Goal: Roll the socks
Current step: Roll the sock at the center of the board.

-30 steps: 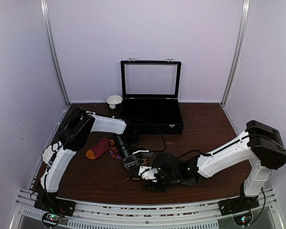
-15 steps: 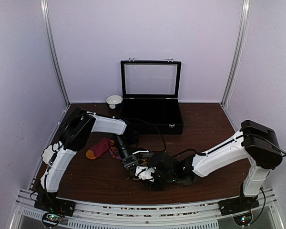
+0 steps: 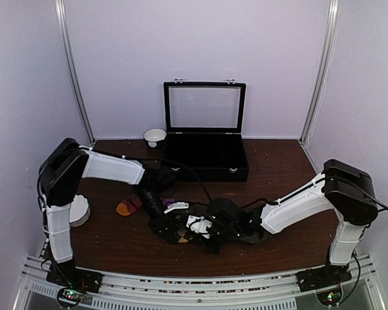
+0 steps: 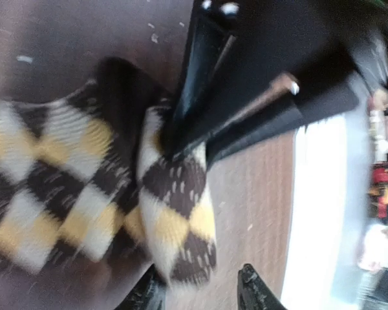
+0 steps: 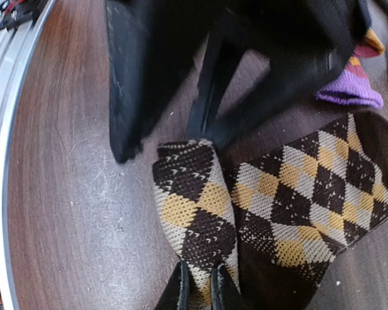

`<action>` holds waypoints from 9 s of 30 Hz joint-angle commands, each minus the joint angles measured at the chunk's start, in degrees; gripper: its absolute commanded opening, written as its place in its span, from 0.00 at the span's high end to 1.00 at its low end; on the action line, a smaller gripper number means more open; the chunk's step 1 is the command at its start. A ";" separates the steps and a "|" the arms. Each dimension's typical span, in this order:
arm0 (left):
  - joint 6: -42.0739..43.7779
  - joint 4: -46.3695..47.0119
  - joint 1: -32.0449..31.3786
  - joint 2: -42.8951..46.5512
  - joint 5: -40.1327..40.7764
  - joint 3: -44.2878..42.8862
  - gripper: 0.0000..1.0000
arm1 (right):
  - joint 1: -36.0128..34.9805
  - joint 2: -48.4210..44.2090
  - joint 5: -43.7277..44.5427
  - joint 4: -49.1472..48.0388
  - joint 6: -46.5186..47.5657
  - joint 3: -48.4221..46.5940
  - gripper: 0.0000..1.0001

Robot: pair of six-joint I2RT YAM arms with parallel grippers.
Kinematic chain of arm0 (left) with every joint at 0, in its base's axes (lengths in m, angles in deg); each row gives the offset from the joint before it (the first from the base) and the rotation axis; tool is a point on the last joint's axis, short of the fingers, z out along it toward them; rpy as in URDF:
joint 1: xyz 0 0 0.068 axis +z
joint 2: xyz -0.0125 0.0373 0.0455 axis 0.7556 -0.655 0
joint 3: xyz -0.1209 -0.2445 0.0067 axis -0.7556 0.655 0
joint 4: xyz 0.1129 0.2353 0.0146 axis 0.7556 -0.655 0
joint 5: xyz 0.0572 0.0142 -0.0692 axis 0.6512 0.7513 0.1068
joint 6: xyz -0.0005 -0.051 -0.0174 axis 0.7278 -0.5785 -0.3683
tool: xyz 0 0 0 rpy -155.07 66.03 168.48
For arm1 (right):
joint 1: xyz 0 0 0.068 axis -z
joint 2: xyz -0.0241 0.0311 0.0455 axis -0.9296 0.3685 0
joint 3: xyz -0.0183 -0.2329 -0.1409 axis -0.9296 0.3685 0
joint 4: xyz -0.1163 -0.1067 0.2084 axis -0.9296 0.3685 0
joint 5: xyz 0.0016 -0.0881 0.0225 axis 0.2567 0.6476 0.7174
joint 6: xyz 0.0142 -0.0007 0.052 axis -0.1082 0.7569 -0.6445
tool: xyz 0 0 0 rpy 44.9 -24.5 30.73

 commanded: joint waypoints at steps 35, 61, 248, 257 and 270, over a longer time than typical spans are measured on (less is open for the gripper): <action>6.16 37.89 -3.06 23.62 13.73 26.80 0.57 | 5.03 15.52 -21.41 -0.25 -48.74 0.86 0.96; 8.75 27.35 -7.80 14.04 18.63 19.13 0.74 | 4.93 15.27 -21.94 -3.78 -55.88 0.81 0.95; 8.48 10.84 6.46 24.38 12.80 4.84 0.62 | 3.82 18.09 -18.88 9.58 -53.11 2.41 1.00; 14.95 14.03 -7.85 26.34 18.49 18.91 0.66 | 7.51 19.34 -23.59 10.36 -51.80 2.03 1.00; 16.36 22.59 -14.75 20.08 29.98 18.90 0.68 | 8.80 18.09 -24.60 13.22 -49.65 0.80 1.00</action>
